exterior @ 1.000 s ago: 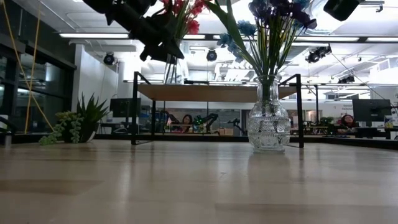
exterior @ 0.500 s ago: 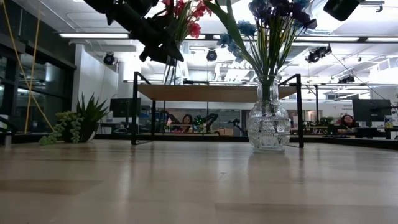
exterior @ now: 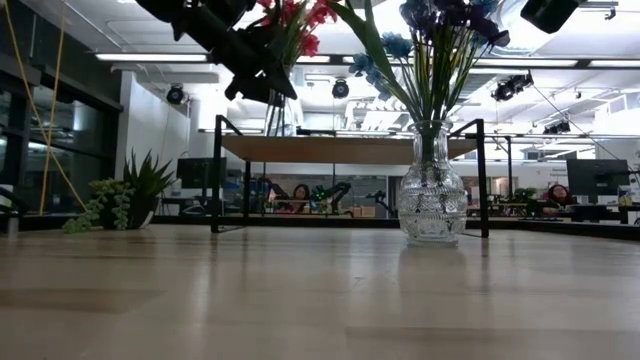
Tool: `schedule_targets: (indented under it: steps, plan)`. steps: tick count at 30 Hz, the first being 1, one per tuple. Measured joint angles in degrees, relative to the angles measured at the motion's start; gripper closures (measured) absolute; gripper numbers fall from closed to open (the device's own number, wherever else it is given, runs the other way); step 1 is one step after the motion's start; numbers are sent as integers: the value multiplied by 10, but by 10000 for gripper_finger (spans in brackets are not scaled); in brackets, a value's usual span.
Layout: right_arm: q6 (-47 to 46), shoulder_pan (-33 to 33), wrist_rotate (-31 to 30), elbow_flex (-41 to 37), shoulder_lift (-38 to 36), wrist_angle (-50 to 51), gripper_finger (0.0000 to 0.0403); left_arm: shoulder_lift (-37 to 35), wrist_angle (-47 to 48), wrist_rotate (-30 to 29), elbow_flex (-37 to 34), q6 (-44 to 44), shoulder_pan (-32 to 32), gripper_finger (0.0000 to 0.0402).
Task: Pick and place flowers into a vace then onto a shelf
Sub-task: Put the bottom transparent vase with flowers on the shelf
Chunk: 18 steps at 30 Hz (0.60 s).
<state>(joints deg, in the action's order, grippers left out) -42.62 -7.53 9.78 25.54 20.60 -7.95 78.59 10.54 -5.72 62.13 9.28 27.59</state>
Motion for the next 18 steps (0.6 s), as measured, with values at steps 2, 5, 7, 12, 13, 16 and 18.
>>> schedule_targets:
  steps: [2, 5, 7, 12, 13, 16, 18]
  plan:
    - [0, 0, 0, 0, 0, 0, 151, 0, 1, 0, 0, 0, 0, 173]
    - [0, 0, 0, 0, 0, 0, 151, 0, 4, 1, 0, 0, -2, 177]
    - [0, 0, 0, 0, 0, 0, 151, 0, 6, 0, 0, 0, -4, 178]
    - [0, 0, 0, 0, 0, 0, 151, 0, 16, 4, 1, 2, -7, 160]
    - [0, 0, 0, 0, 0, 0, 151, 0, 17, 4, 1, 2, -8, 156]
    - [0, 0, 0, 0, 0, 0, 151, 1, 21, 6, 0, 2, -8, 145]
    - [0, 0, 0, 0, 0, 0, 150, 1, 24, 9, -1, 4, -8, 140]
